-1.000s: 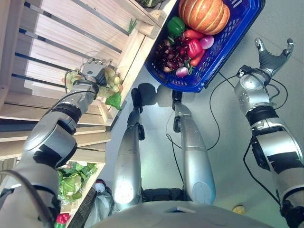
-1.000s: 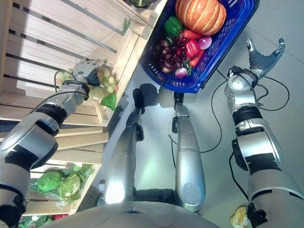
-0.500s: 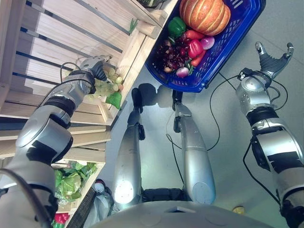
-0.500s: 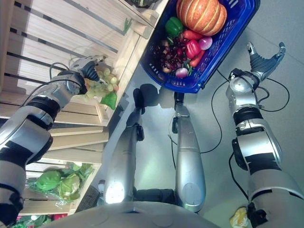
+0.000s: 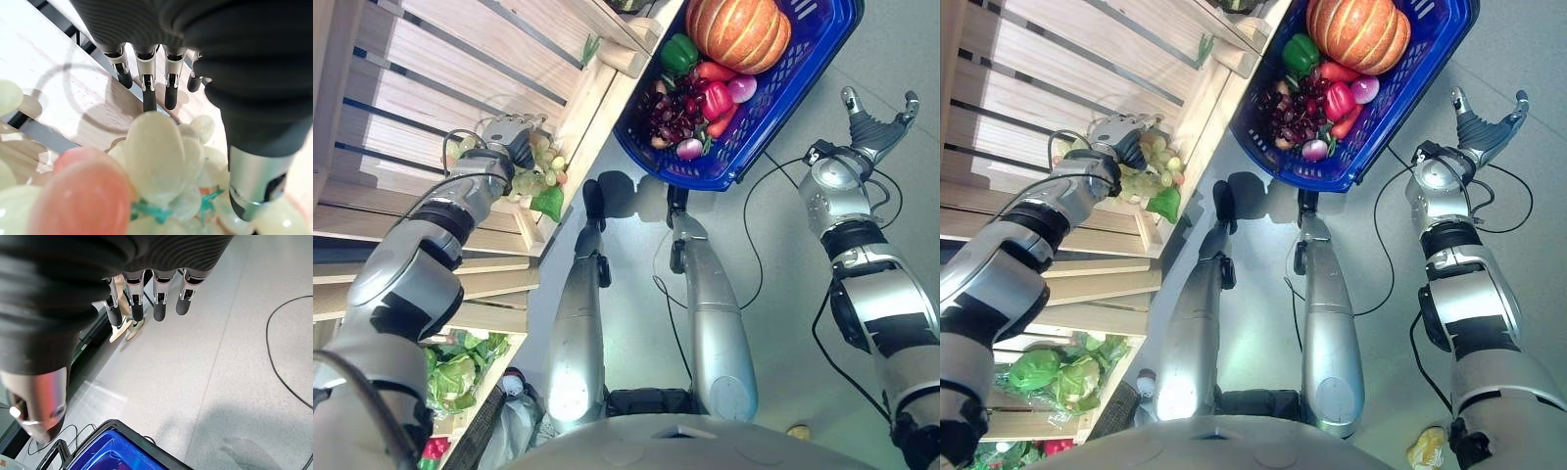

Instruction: Pick up fruits and vegetables into the basket

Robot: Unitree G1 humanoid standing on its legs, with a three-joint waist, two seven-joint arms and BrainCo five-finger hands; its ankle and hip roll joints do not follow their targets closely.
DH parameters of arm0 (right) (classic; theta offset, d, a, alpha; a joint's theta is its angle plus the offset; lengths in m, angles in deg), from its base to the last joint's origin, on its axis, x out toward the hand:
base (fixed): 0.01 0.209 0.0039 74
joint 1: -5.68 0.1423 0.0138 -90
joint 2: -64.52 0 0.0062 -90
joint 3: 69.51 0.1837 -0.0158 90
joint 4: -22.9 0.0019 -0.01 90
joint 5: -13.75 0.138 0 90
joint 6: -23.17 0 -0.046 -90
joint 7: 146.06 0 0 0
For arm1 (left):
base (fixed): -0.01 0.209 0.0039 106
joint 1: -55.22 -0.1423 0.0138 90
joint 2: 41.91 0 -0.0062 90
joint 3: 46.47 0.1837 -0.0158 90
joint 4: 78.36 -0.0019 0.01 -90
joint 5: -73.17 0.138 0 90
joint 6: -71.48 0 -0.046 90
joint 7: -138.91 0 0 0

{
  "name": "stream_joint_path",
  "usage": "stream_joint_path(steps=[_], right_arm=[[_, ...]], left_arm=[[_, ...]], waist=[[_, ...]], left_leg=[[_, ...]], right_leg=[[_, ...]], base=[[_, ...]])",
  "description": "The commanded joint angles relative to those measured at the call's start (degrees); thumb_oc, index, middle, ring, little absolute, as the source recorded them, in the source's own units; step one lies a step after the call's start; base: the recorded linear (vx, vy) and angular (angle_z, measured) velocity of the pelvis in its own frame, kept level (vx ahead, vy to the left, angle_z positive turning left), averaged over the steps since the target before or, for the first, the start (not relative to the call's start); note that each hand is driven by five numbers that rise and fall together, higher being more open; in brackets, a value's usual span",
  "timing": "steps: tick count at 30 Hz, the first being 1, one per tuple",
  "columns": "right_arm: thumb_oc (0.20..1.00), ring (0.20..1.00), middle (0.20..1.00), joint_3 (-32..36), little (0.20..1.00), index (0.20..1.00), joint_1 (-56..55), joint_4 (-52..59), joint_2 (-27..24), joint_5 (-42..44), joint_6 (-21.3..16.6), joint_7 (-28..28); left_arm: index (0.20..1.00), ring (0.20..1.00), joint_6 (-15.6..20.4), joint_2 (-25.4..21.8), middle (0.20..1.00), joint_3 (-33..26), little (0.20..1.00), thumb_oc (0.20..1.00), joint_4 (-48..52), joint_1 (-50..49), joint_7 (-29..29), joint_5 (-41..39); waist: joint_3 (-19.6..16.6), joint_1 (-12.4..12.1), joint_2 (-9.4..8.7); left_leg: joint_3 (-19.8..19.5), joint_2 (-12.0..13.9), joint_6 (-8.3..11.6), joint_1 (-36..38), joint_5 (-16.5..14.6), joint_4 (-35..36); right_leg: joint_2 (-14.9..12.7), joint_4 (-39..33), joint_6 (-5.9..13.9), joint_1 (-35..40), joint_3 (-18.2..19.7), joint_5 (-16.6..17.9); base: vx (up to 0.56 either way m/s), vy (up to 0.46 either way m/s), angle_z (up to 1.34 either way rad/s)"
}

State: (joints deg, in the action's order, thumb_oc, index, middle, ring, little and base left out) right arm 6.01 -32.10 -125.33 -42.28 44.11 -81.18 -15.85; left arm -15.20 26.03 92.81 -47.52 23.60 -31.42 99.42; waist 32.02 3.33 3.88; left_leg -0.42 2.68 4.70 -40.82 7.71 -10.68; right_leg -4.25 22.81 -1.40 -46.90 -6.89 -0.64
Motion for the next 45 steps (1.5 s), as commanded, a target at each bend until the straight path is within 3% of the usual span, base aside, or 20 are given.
stream_joint_path(steps=[1,3,8,22,27,32,45], right_arm=[[1.000,1.000,1.000,1.56,1.000,1.000,-3.50,2.08,-1.51,0.35,-2.88,-1.95],[1.000,1.000,1.000,2.20,1.000,1.000,-4.34,2.87,-1.48,0.35,-2.69,-2.21],[1.000,1.000,1.000,2.95,1.000,1.000,-5.78,3.77,-0.94,0.35,-3.19,-2.93],[1.000,1.000,1.000,3.94,1.000,1.000,-6.95,3.90,-0.55,1.49,-3.92,-2.72],[1.000,1.000,1.000,4.10,1.000,1.000,-6.99,3.87,-0.46,1.57,-4.08,-2.70],[1.000,1.000,1.000,4.46,1.000,1.000,-7.25,3.08,-0.04,1.86,-5.16,-2.20],[1.000,1.000,1.000,4.43,1.000,1.000,-5.38,0.45,-0.36,2.45,-5.73,-1.16]], left_arm=[[1.000,1.000,-6.10,1.14,1.000,-0.91,1.000,1.000,-3.13,-9.67,0.06,3.31],[1.000,1.000,-9.32,1.02,1.000,-1.29,1.000,1.000,-1.34,-10.83,1.15,5.61],[1.000,1.000,-13.41,1.22,1.000,-1.87,1.000,1.000,2.05,-12.93,3.29,7.38],[1.000,1.000,-19.59,-0.07,1.000,-0.92,1.000,1.000,8.89,-13.52,10.28,17.78],[1.000,1.000,-19.80,-0.57,1.000,-0.79,1.000,1.000,10.13,-13.25,11.36,19.71],[1.000,1.000,-16.43,-2.04,1.000,0.90,1.000,1.000,15.22,-11.75,11.63,25.27],[1.000,1.000,-14.97,-4.69,1.000,4.52,1.000,1.000,21.56,-6.63,9.19,22.48]], waist=[[-2.22,-1.28,-0.69],[-2.22,-1.62,-0.62],[-2.22,-2.16,-0.66],[-2.22,-2.91,-1.16],[-2.22,-2.99,-1.21],[-2.22,-3.28,-1.21],[-2.22,-3.33,-0.87]], left_leg=[[1.90,-3.19,-1.54,-1.12,-6.21,-5.32],[1.74,-3.37,-1.60,-0.95,-6.24,-5.17],[1.33,-3.65,-1.75,-0.98,-6.28,-5.19],[0.81,-3.91,-1.91,-0.46,-6.23,-4.48],[0.75,-3.98,-1.94,-0.64,-5.81,-4.33],[0.53,-4.01,-1.88,-0.27,-5.85,-4.07],[0.61,-3.86,-1.73,0.55,-5.50,-3.00]], right_leg=[[0.86,-5.03,6.38,3.23,0.79,2.59],[0.62,-5.17,6.41,3.52,0.38,2.58],[0.48,-5.15,6.44,3.67,-0.13,2.57],[0.40,-5.44,6.69,4.17,-0.85,2.97],[0.34,-5.63,6.68,4.07,-0.97,3.41],[0.18,-5.57,6.96,4.43,-1.29,3.43],[0.15,-6.27,7.39,5.12,-1.34,3.81]], base=[[0.00,-0.033,0.01],[0.00,-0.035,0.01],[0.00,-0.046,0.04],[0.00,-0.022,0.02],[0.00,-0.008,0.01],[-0.02,-0.040,0.04],[-0.01,-0.011,0.03]])
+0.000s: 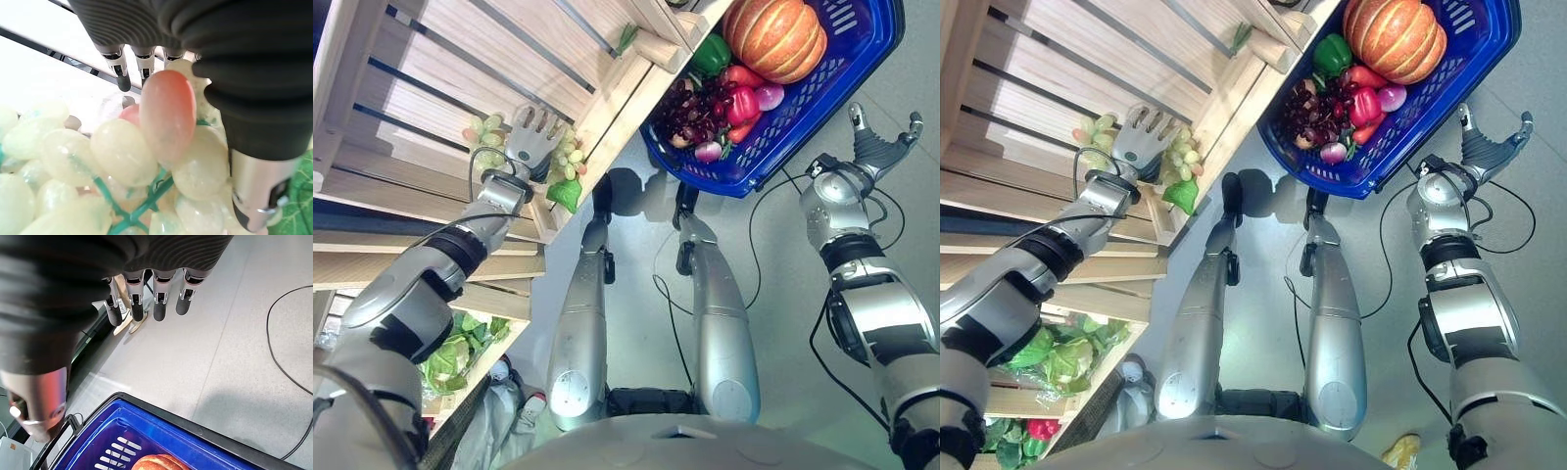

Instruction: Pick up fruits and vegetables into the basket

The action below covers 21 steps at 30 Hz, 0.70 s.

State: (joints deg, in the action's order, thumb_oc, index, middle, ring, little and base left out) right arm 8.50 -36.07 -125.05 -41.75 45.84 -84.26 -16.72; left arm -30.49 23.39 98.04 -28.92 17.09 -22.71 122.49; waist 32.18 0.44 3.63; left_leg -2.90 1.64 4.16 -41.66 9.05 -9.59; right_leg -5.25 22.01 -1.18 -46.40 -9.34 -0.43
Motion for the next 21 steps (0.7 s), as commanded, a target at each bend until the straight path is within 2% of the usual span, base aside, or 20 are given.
stream_joint_path(steps=[1,6,12,21], right_arm=[[1.000,1.000,1.000,1.89,1.000,1.000,-1.35,0.15,-0.84,0.68,-2.66,-0.35],[1.000,1.000,1.000,1.50,1.000,1.000,-1.20,0.06,-1.01,0.82,-2.74,-0.13],[1.000,1.000,1.000,1.21,1.000,1.000,-0.89,-0.85,-0.85,0.69,-3.11,0.35],[1.000,1.000,1.000,0.38,1.000,1.000,0.12,-2.88,-0.76,1.44,-2.54,1.77]], left_arm=[[1.000,1.000,0.67,-2.22,1.000,-0.58,1.000,1.000,3.04,-0.01,0.68,-1.28],[1.000,1.000,3.06,-1.98,1.000,-1.17,1.000,1.000,2.01,0.43,5.70,-6.23],[1.000,1.000,4.94,-0.65,1.000,-1.94,1.000,1.000,-1.35,0.56,4.50,-7.71],[1.000,1.000,8.90,3.15,1.000,-3.03,1.000,1.000,-12.05,-1.07,3.72,-9.63]], waist=[[-2.39,-0.41,-0.58],[-2.39,-0.19,-0.61],[-2.39,0.03,-0.74],[-2.39,0.77,-1.21]], left_leg=[[3.08,-2.84,-1.15,1.40,-6.85,-4.11],[3.17,-2.80,-1.06,1.38,-6.72,-4.02],[3.33,-2.70,-0.89,1.32,-6.66,-4.13],[3.91,-2.43,-0.92,1.10,-6.79,-4.61]], right_leg=[[1.17,-5.44,7.20,4.61,1.12,3.60],[1.33,-5.50,7.16,4.52,1.33,3.66],[1.55,-5.45,7.12,4.50,1.68,3.53],[2.12,-4.99,6.86,4.09,2.38,3.19]], base=[[0.00,0.000,0.00],[0.00,0.000,0.00],[0.00,0.000,0.00],[0.01,0.030,-0.04]])
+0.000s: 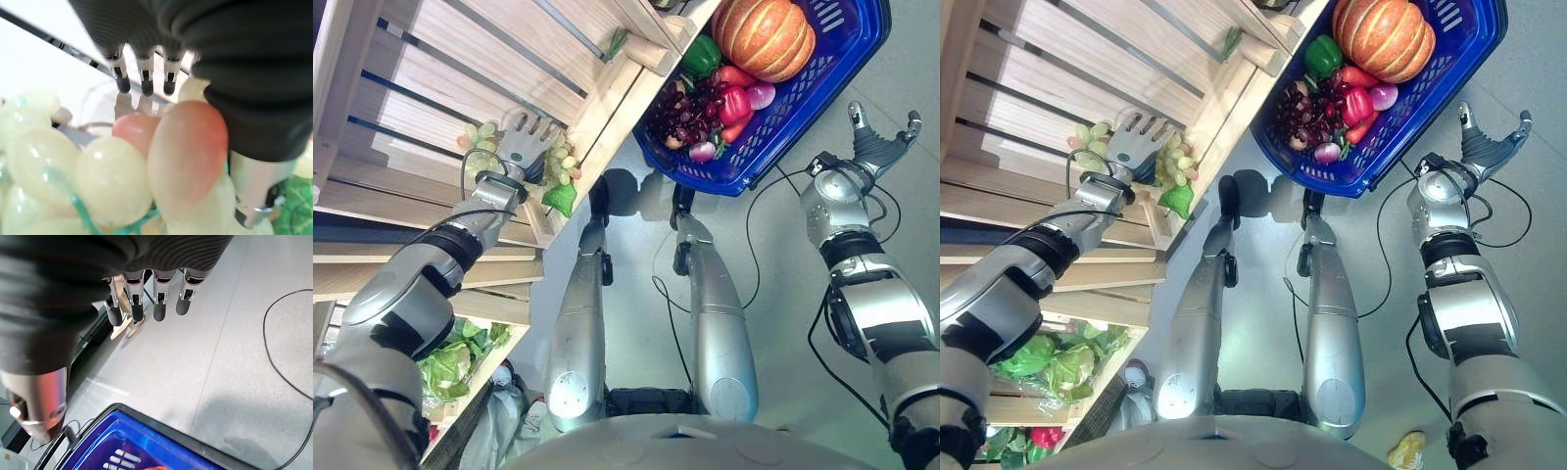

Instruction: Pick up fruits and vegetables into the basket

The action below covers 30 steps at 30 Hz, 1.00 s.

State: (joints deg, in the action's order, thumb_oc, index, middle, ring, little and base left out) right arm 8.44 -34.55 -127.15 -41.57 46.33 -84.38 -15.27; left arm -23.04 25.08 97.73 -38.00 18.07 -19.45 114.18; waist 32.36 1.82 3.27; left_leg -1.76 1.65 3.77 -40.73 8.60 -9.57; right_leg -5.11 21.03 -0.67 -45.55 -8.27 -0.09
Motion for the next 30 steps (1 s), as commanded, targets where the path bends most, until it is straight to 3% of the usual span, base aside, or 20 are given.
stream_joint_path(steps=[1,17,19,20,21,30], right_arm=[[1.000,1.000,1.000,0.40,1.000,1.000,-1.43,-1.11,-0.95,1.45,-2.41,0.63],[1.000,1.000,1.000,-0.12,1.000,1.000,-0.59,-2.86,-0.64,3.72,-1.35,2.45],[1.000,1.000,1.000,0.59,1.000,1.000,-0.65,-3.99,-0.52,5.58,-1.44,3.85],[1.000,1.000,1.000,0.92,1.000,1.000,-0.82,-4.73,-0.43,6.06,-1.76,4.43],[1.000,1.000,1.000,1.05,1.000,1.000,-0.89,-4.85,-0.27,6.00,-1.75,4.38],[1.000,1.000,1.000,1.11,1.000,1.000,-0.48,-5.08,-0.40,5.97,-1.96,4.25]], left_arm=[[1.000,1.000,1.74,1.70,1.000,-2.69,1.000,1.000,-3.92,-2.23,0.22,-2.55],[1.000,1.000,7.58,6.27,1.000,-2.58,1.000,1.000,-13.95,-4.47,-1.52,-6.77],[0.956,0.956,8.08,6.91,0.956,-2.74,0.956,0.956,-14.89,-4.85,-2.14,-6.56],[0.526,0.526,8.10,7.29,0.526,-2.74,0.526,0.526,-15.40,-4.86,-2.66,-6.82],[0.200,0.200,8.15,7.55,0.200,-2.57,0.200,0.200,-15.74,-4.86,-3.28,-6.98],[0.200,0.200,8.31,7.99,0.200,-2.40,0.200,0.200,-17.70,-5.62,-5.40,-9.18]], waist=[[-2.56,-0.54,-0.90],[-2.56,0.24,-1.49],[-2.56,0.27,-1.50],[-2.56,0.25,-1.52],[-2.56,0.33,-1.60],[-2.56,0.59,-1.71]], left_leg=[[2.85,-2.36,-0.53,0.16,-6.36,-4.70],[3.24,-2.17,-0.73,-0.61,-7.31,-5.99],[3.22,-2.13,-0.76,-0.75,-7.38,-6.16],[3.21,-2.10,-0.82,-0.82,-7.40,-6.17],[3.24,-2.10,-0.86,-0.92,-7.45,-6.27],[3.21,-2.13,-0.91,-1.38,-7.69,-6.85]], right_leg=[[2.00,-3.96,6.35,3.23,1.37,2.81],[2.70,-2.93,5.89,2.33,2.21,1.97],[2.75,-2.75,5.82,2.21,2.28,1.86],[2.85,-2.60,5.74,2.11,2.30,1.77],[2.85,-2.58,5.75,2.01,2.34,1.78],[3.02,-2.44,5.64,1.52,2.64,1.91]], base=[[0.02,0.031,-0.01],[0.01,0.009,-0.01],[0.02,0.014,-0.04],[0.00,0.000,0.00],[0.00,0.000,0.00],[0.00,0.000,0.00]])
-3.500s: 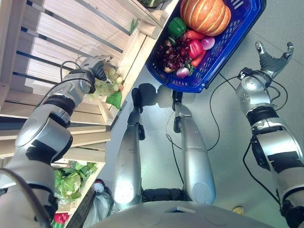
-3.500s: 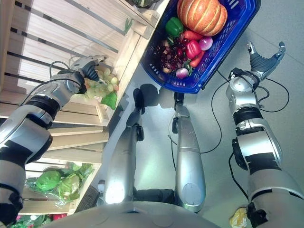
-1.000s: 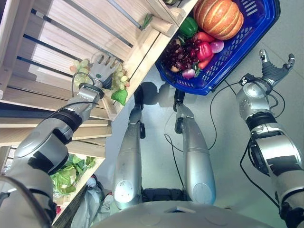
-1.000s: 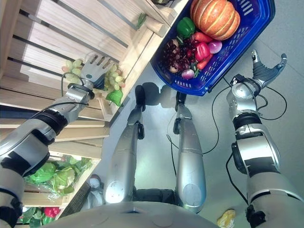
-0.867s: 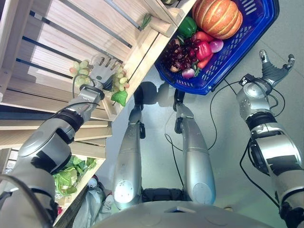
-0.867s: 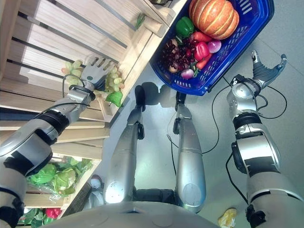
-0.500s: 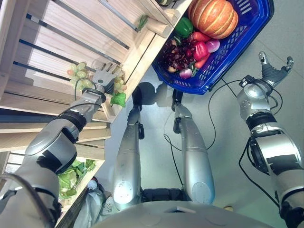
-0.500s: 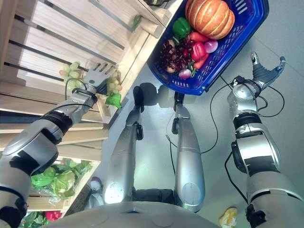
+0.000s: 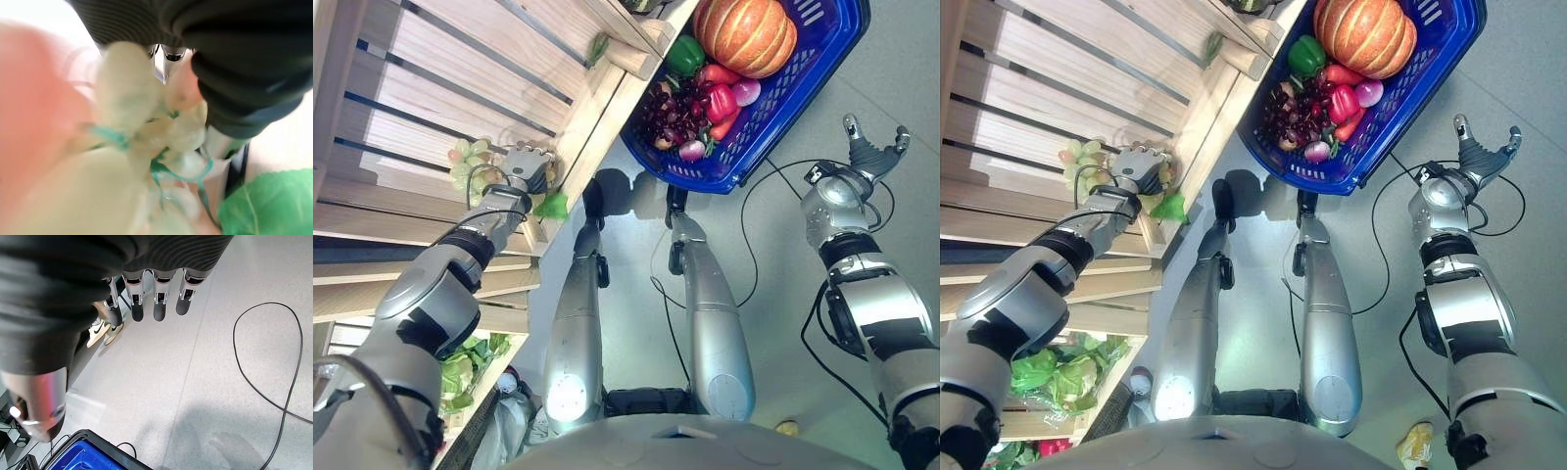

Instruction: Pick up fruits and vegetables into the basket

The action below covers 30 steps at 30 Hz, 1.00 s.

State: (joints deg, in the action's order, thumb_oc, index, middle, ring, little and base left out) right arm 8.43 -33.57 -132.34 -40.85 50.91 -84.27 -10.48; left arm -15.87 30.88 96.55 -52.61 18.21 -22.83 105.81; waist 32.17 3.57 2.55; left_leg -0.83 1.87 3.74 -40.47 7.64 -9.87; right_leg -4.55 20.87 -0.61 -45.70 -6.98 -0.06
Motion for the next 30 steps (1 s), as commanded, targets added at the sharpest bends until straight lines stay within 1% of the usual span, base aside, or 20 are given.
stream_joint_path(steps=[1,12,13,15,16,19,20,21,22,23,24,25,26,27,28,29,30], right_arm=[[1.000,1.000,1.000,1.00,1.000,1.000,-1.40,0.27,-1.12,1.42,-2.02,-0.64],[1.000,1.000,1.000,0.86,1.000,1.000,-1.00,1.47,-1.39,0.11,-1.45,-1.40],[1.000,1.000,1.000,0.86,1.000,1.000,-0.89,1.69,-1.35,-0.02,-1.25,-1.52],[1.000,1.000,1.000,0.73,1.000,1.000,-0.91,1.99,-1.27,-0.39,-1.15,-1.75],[1.000,1.000,1.000,0.48,1.000,1.000,-0.78,2.08,-1.20,-0.46,-1.22,-1.90],[1.000,1.000,1.000,0.35,1.000,1.000,-1.02,3.19,-1.09,-1.13,-1.22,-2.38],[1.000,1.000,1.000,0.48,1.000,1.000,-1.40,3.88,-0.96,-1.44,-1.44,-2.29],[1.000,1.000,1.000,0.60,1.000,1.000,-1.72,4.68,-1.01,-2.05,-1.53,-2.10],[1.000,1.000,1.000,0.64,1.000,1.000,-2.16,5.62,-0.88,-2.65,-1.62,-2.25],[1.000,1.000,1.000,0.64,1.000,1.000,-2.16,5.62,-0.88,-2.65,-1.62,-2.25],[1.000,1.000,1.000,0.72,1.000,1.000,-3.11,7.85,-0.51,-3.70,-1.37,-3.08],[1.000,1.000,1.000,0.94,1.000,1.000,-4.64,10.73,-0.03,-5.26,-1.34,-4.02],[1.000,1.000,1.000,1.03,1.000,1.000,-5.17,12.23,0.15,-6.12,-0.88,-4.88],[1.000,1.000,1.000,1.12,1.000,1.000,-5.44,12.81,0.26,-6.54,-0.68,-5.17],[1.000,1.000,1.000,1.33,1.000,1.000,-6.38,14.65,0.35,-8.12,-0.46,-5.59],[1.000,1.000,1.000,1.33,1.000,1.000,-6.42,15.03,0.43,-8.39,-0.31,-5.81],[1.000,1.000,1.000,1.39,1.000,1.000,-6.56,16.23,0.38,-9.71,0.12,-6.18]], left_arm=[[0.200,0.200,1.31,2.25,0.200,-1.27,0.200,0.200,-3.30,-5.78,-1.87,-0.73],[0.200,0.200,0.92,2.56,0.200,-1.72,0.200,0.200,-3.64,-6.49,-1.84,-0.60],[0.200,0.200,0.84,2.58,0.200,-1.78,0.200,0.200,-3.53,-6.54,-2.00,-0.87],[0.200,0.200,1.19,2.40,0.200,-2.17,0.200,0.200,-3.33,-6.70,-2.02,-4.15],[0.200,0.200,2.12,2.37,0.200,-3.52,0.200,0.200,-3.17,-6.90,-1.94,-12.05],[0.200,0.200,4.63,3.17,0.200,-8.43,0.200,0.200,-2.54,-7.54,-1.18,-24.53],[0.200,0.200,6.27,3.31,0.200,-10.64,0.200,0.200,-2.34,-7.79,-1.11,-29.06],[0.200,0.200,8.73,3.27,0.200,-13.60,0.200,0.200,-1.82,-7.83,-1.17,-33.65],[0.200,0.200,10.85,3.11,0.200,-15.62,0.200,0.200,-1.19,-8.05,-2.35,-38.49],[0.200,0.200,10.85,3.11,0.200,-15.62,0.200,0.200,-1.19,-8.05,-2.35,-38.49],[0.200,0.200,12.90,3.04,0.200,-19.66,0.200,0.200,0.58,-8.14,-4.15,-43.39],[0.200,0.200,15.07,2.38,0.200,-22.68,0.200,0.200,3.54,-8.46,-6.80,-50.31],[0.200,0.200,15.45,2.53,0.200,-24.81,0.200,0.200,5.23,-8.71,-7.87,-51.85],[0.200,0.200,15.38,2.40,0.200,-25.32,0.200,0.200,5.90,-8.87,-8.24,-52.31],[0.200,0.200,17.21,1.96,0.200,-27.43,0.200,0.200,8.41,-9.45,-10.78,-58.80],[0.200,0.200,17.23,2.14,0.200,-28.20,0.200,0.200,9.07,-9.63,-10.93,-59.08],[0.200,0.200,18.29,1.98,0.200,-29.75,0.200,0.200,11.21,-9.98,-12.05,-62.92]], waist=[[-2.38,-1.11,-0.99],[-2.38,-1.00,-0.55],[-2.38,-0.97,-0.54],[-2.38,-0.99,-0.50],[-2.38,-1.11,-0.40],[-2.38,-1.36,-0.22],[-2.38,-1.42,-0.18],[-2.38,-1.45,-0.16],[-2.38,-1.43,-0.13],[-2.38,-1.43,-0.13],[-2.38,-1.44,-0.07],[-2.38,-1.43,0.06],[-2.38,-1.52,0.14],[-2.38,-1.51,0.18],[-2.38,-1.55,0.42],[-2.38,-1.60,0.47],[-2.38,-1.71,0.68]], left_leg=[[2.24,-2.37,-0.85,-1.67,-6.74,-6.64],[2.21,-2.53,-0.86,-1.82,-6.57,-6.70],[2.22,-2.48,-0.83,-1.78,-6.60,-6.69],[2.27,-2.41,-0.79,-1.56,-6.58,-6.59],[2.19,-2.45,-0.77,-1.64,-6.50,-6.74],[2.01,-2.50,-0.83,-1.48,-6.32,-6.62],[1.98,-2.44,-0.80,-1.34,-6.22,-6.51],[1.90,-2.43,-0.77,-1.24,-6.11,-6.42],[1.87,-2.44,-0.74,-1.16,-6.09,-6.40],[1.87,-2.44,-0.74,-1.16,-6.09,-6.40],[1.83,-2.42,-0.72,-1.02,-5.98,-6.32],[1.81,-2.47,-0.67,-0.76,-5.93,-6.20],[1.75,-2.57,-0.71,-0.64,-5.94,-6.17],[1.72,-2.60,-0.72,-0.55,-5.96,-6.16],[1.66,-2.71,-0.76,-0.16,-5.96,-5.96],[1.66,-2.74,-0.78,-0.07,-5.96,-5.89],[1.63,-2.83,-0.80,0.23,-5.88,-5.61]], right_leg=[[2.49,-2.26,5.54,1.65,1.42,1.88],[2.52,-2.34,5.33,1.51,1.64,1.83],[2.51,-2.30,5.35,1.51,1.66,1.79],[2.50,-2.34,5.34,1.71,1.70,1.78],[2.54,-2.19,5.27,1.66,1.76,1.80],[2.67,-1.95,5.17,1.73,1.87,1.71],[2.70,-1.92,5.11,1.84,1.92,1.65],[2.73,-1.83,5.10,1.88,1.98,1.60],[2.70,-1.80,5.11,1.93,2.00,1.55],[2.70,-1.80,5.11,1.93,2.00,1.55],[2.69,-1.59,5.08,2.00,2.00,1.36],[2.64,-1.44,5.12,2.13,2.00,1.29],[2.62,-1.34,5.14,2.21,2.01,1.19],[2.59,-1.28,5.16,2.26,1.96,1.16],[2.46,-1.10,5.23,2.44,1.87,1.12],[2.44,-1.08,5.24,2.50,1.85,1.07],[2.32,-1.10,5.24,2.75,1.76,0.95]], base=[[0.00,0.000,0.00],[0.00,0.000,0.00],[0.00,0.000,0.00],[0.00,0.000,0.00],[0.00,0.000,0.00],[0.00,0.000,0.00],[0.00,0.000,0.00],[0.00,0.000,0.00],[0.00,0.000,0.00],[0.00,0.000,0.00],[0.00,0.000,0.00],[0.00,0.000,0.00],[0.00,0.000,0.00],[0.00,0.000,0.00],[0.00,0.000,0.00],[0.00,0.000,0.00],[0.00,0.000,0.00]])
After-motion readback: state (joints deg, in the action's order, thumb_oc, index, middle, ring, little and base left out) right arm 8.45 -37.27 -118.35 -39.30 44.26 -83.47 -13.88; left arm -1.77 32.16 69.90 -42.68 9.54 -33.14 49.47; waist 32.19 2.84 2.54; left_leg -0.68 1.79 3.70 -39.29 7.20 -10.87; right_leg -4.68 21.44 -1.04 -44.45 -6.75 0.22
